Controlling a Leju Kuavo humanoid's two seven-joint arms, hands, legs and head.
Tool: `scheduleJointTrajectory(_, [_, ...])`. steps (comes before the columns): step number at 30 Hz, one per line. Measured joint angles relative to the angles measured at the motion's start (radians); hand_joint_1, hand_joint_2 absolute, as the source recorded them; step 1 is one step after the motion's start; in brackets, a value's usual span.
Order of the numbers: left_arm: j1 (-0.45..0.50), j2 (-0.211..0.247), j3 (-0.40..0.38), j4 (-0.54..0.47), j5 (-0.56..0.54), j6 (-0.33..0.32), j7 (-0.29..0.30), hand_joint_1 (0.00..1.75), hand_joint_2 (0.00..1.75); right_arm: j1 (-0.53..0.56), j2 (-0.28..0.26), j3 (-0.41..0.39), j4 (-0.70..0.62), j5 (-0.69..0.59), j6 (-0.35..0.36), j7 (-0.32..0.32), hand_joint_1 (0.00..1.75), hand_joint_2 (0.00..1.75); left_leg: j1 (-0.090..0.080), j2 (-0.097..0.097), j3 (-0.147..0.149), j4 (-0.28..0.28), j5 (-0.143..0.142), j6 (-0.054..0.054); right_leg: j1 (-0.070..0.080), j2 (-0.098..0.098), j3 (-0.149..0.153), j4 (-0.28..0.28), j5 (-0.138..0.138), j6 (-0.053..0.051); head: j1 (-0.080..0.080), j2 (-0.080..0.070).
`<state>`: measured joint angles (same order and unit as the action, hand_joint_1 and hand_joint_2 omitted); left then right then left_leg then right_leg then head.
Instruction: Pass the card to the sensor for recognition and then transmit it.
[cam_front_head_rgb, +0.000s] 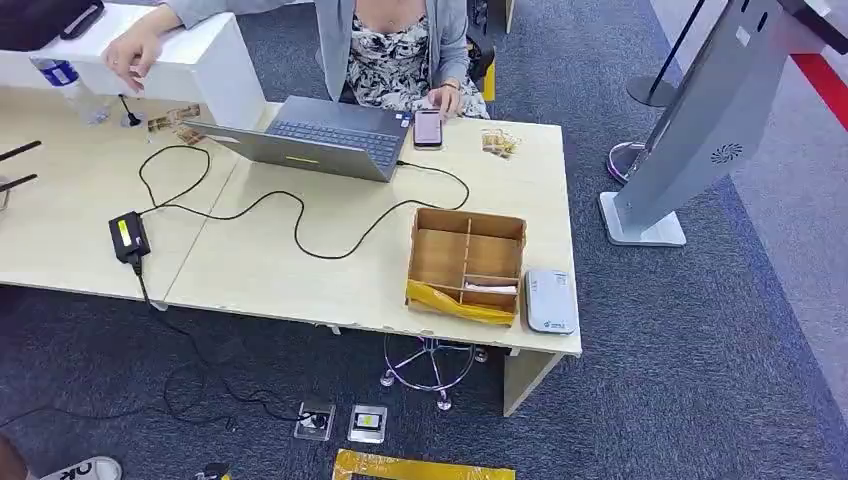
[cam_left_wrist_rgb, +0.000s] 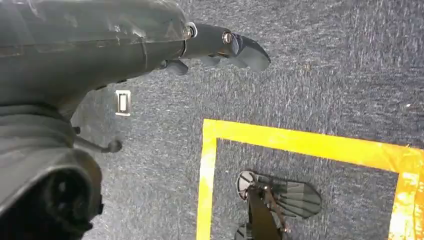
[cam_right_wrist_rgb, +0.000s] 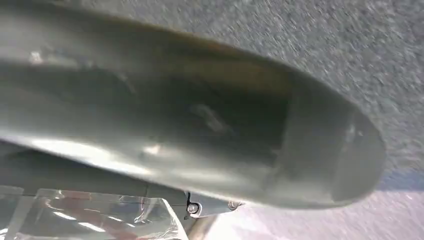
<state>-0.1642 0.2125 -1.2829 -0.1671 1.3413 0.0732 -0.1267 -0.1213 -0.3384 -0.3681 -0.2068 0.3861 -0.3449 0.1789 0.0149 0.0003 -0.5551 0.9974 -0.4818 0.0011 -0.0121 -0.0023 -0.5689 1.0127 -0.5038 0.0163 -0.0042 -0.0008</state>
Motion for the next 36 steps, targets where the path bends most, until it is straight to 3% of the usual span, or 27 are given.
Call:
scheduleJointTrajectory(5, [-0.001, 0.004, 0.009, 0.0, -0.003, -0.005, -0.013, 0.0, 0.0, 0.003, 0.033, -0.036, 0.008, -0.007, -0.004, 0.01, 0.0, 0.0, 0.0, 0.0, 0.0, 0.0, 0.0, 0.0, 0.0, 0.001, 0.0, 0.0, 0.0, 0.0, 0.0, 0.0])
scheduleJointTrajectory(9, [-0.001, 0.008, 0.018, 0.0, -0.01, -0.04, -0.063, 0.0, 0.0, 0.003, 0.075, -0.081, 0.012, -0.075, -0.045, 0.008, 0.0, 0.0, 0.0, 0.0, 0.0, 0.0, 0.0, 0.0, 0.0, 0.002, 0.0, 0.0, 0.0, 0.0, 0.0, 0.0])
scheduleJointTrajectory(14, [-0.001, 0.011, 0.024, 0.0, -0.006, -0.067, -0.043, 0.0, 0.0, 0.004, 0.118, -0.127, 0.016, -0.092, -0.014, -0.032, 0.0, 0.0, 0.0, 0.0, 0.0, 0.0, 0.0, 0.0, 0.0, 0.002, 0.0, 0.0, 0.0, 0.0, 0.0, 0.0])
scheduleJointTrajectory(16, [0.0, 0.013, 0.026, 0.0, -0.001, -0.111, -0.028, 0.0, 0.0, 0.004, 0.127, -0.132, 0.018, -0.071, 0.002, 0.001, 0.0, 0.0, 0.0, 0.0, 0.0, 0.0, 0.0, 0.0, 0.0, 0.002, 0.0, 0.0, 0.0, 0.0, 0.0, 0.0])
scheduleJointTrajectory(19, [0.0, 0.014, 0.026, 0.0, -0.009, -0.119, -0.027, 0.0, 0.0, 0.004, 0.144, -0.139, 0.02, -0.07, -0.017, 0.069, 0.0, 0.0, 0.0, 0.0, 0.0, 0.0, 0.0, 0.0, 0.0, 0.001, 0.0, 0.0, 0.0, 0.0, 0.0, 0.0])
scheduleJointTrajectory(29, [0.0, 0.024, 0.026, 0.0, -0.052, -0.103, -0.014, 0.0, 0.0, 0.004, 0.187, -0.183, 0.022, -0.104, -0.039, 0.101, 0.0, 0.0, 0.0, 0.0, 0.0, 0.0, 0.0, 0.0, 0.0, 0.002, 0.0, 0.0, 0.0, 0.0, 0.0, 0.0])
scheduleJointTrajectory(32, [-0.001, 0.03, 0.026, 0.0, -0.061, -0.103, -0.013, 0.0, 0.0, 0.003, 0.195, -0.199, 0.023, -0.111, -0.012, 0.109, 0.0, 0.0, 0.0, 0.0, 0.0, 0.0, 0.0, 0.0, 0.0, 0.002, 0.0, 0.0, 0.0, 0.0, 0.0, 0.0])
scheduleJointTrajectory(36, [-0.001, 0.031, 0.026, 0.0, -0.068, -0.104, -0.013, 0.0, 0.0, 0.003, 0.201, -0.201, 0.023, -0.101, 0.08, 0.161, 0.0, 0.0, 0.0, 0.0, 0.0, 0.0, 0.0, 0.0, 0.0, 0.002, 0.0, 0.0, 0.0, 0.0, 0.0, 0.0])
